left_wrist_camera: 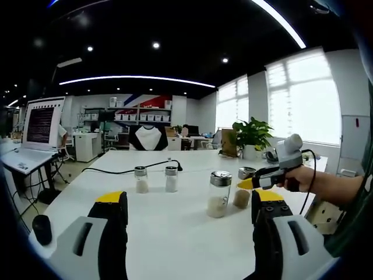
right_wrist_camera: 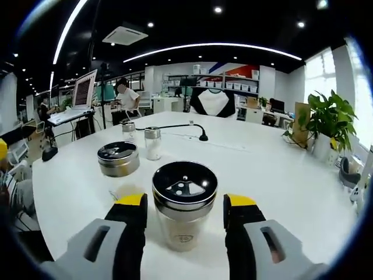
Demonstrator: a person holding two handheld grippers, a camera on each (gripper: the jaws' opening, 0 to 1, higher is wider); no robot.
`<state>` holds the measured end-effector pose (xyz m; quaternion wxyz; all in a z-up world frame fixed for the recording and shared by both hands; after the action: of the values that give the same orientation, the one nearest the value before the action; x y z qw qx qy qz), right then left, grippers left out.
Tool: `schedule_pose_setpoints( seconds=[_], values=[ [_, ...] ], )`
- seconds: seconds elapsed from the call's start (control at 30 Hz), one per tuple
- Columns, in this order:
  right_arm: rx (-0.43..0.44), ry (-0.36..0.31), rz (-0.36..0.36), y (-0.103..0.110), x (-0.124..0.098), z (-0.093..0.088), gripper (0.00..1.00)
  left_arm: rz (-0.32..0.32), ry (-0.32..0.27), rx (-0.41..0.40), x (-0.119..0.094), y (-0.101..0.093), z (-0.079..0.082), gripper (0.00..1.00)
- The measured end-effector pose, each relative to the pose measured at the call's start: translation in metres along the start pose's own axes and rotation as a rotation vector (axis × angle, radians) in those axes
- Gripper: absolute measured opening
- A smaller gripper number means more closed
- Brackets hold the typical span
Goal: Rotate the seasoning bottle until the label or dispensing opening points toward the visible target arrow and the bottle remains upright within the marked orientation range
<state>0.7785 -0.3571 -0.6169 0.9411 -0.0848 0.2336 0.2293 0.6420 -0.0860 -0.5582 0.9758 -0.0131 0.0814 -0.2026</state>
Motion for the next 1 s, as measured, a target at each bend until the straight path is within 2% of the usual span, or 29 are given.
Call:
schedule_pose_setpoints(
  seconds=[0.17, 0.37, 0.4, 0.43, 0.6, 0.63, 0.77, 0.83, 1.0],
  values=[
    [-0.040, -0.007, 0.024, -0.007, -0.004, 0.003, 0.57, 0.006, 0.003, 0.002, -0.001, 0.003, 0.000, 0.93],
    [-0.032, -0.026, 0.127, -0.012, -0.005, 0.004, 0.59, -0.002, 0.003, 0.002, 0.001, 0.001, 0.001, 0.92],
    [-0.021, -0.059, 0.163, -0.010, -0.006, 0.007, 0.63, -0.004, 0.003, 0.003, 0.002, 0.000, 0.002, 0.92],
    [-0.025, -0.063, 0.194, -0.008, -0.007, 0.008, 0.65, -0.007, 0.002, 0.005, 0.002, -0.001, 0.002, 0.92],
    [-0.050, -0.032, 0.269, -0.012, -0.005, 0.005, 0.64, -0.013, -0.002, 0.009, 0.004, -0.001, 0.005, 0.92],
    [-0.072, -0.036, 0.297, -0.013, -0.005, 0.004, 0.64, -0.013, -0.003, 0.009, 0.004, -0.001, 0.005, 0.92],
    [-0.069, -0.047, 0.363, -0.017, -0.004, 0.005, 0.64, -0.016, -0.005, 0.017, 0.004, -0.001, 0.006, 0.92],
    [-0.072, -0.070, 0.375, -0.018, -0.005, 0.008, 0.66, -0.010, -0.001, 0.027, 0.003, 0.000, 0.006, 0.92],
    [-0.083, -0.049, 0.453, -0.015, 0.000, 0.005, 0.64, -0.005, 0.002, 0.014, 0.002, 0.002, 0.004, 0.92]
  ],
)
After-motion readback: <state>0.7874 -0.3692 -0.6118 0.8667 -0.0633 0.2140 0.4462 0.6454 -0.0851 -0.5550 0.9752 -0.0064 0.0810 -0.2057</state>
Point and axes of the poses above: the point that each gripper's makers call its tool centre point, and the gripper's own axes: x roughly forward along the fingers, y roughly to its left, z roughly out of its top, the point moved 6 cm from there along -x, roughly backward along the fingers, and after that the axes turned 6 degrees about y, right-handed, at the moved point
